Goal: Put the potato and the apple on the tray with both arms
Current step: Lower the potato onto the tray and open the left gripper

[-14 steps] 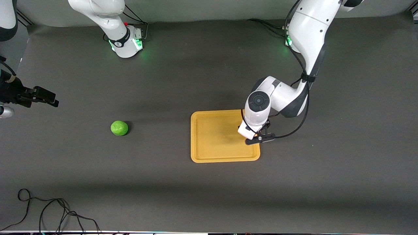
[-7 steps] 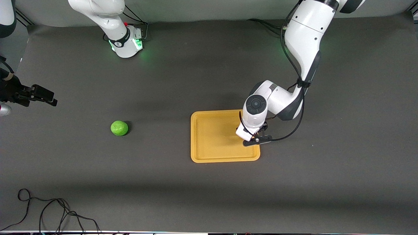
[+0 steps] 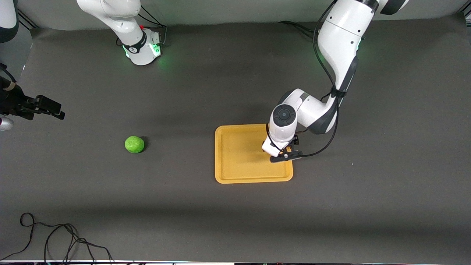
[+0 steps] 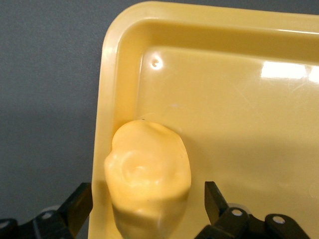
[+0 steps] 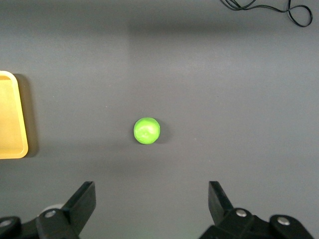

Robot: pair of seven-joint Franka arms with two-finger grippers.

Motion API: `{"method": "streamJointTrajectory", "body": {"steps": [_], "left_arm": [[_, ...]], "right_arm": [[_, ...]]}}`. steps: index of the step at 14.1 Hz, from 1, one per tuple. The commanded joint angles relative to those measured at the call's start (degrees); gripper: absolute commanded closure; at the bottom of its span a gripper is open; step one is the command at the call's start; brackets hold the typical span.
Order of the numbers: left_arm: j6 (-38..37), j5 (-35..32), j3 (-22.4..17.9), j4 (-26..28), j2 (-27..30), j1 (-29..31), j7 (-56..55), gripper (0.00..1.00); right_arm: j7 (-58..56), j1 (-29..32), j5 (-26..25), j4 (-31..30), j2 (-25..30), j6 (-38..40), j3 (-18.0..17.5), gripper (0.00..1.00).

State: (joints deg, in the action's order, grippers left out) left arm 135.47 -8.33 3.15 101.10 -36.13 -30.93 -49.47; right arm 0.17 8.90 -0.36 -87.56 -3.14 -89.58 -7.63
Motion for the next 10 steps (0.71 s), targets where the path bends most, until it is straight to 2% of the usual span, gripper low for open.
{"method": "streamJointTrajectory", "body": {"steps": [1,3,6,10], "left_arm": [[-0.64,-0.9,-0.69,-1.08,-0.26,-0.8,-1.69,0.0],[-1.52,-0.9,-0.78,-1.61,1.14,-0.36,-1.34,0.0],[-6.6,-0.98,-1.31,-2.84,6.4,1.39,0.94,0.0],[-15.91,1.12,-0.96,-2.76,14.75,9.2,15.86,0.0]], "right_arm": [[-1.4,-0.28,0.44,-0.15,-0.46,0.64,0.24,0.02],[-1.32,-0.55,4.56,-2.07,-0.81,-0.67,0.07,0.03],[-1.32,-1.6,5.1,-7.61,-0.72,-6.72,-0.02,0.03],[-1.4,-3.53,4.49,-20.0,0.33,-18.41,-0.02,0.03]]}}
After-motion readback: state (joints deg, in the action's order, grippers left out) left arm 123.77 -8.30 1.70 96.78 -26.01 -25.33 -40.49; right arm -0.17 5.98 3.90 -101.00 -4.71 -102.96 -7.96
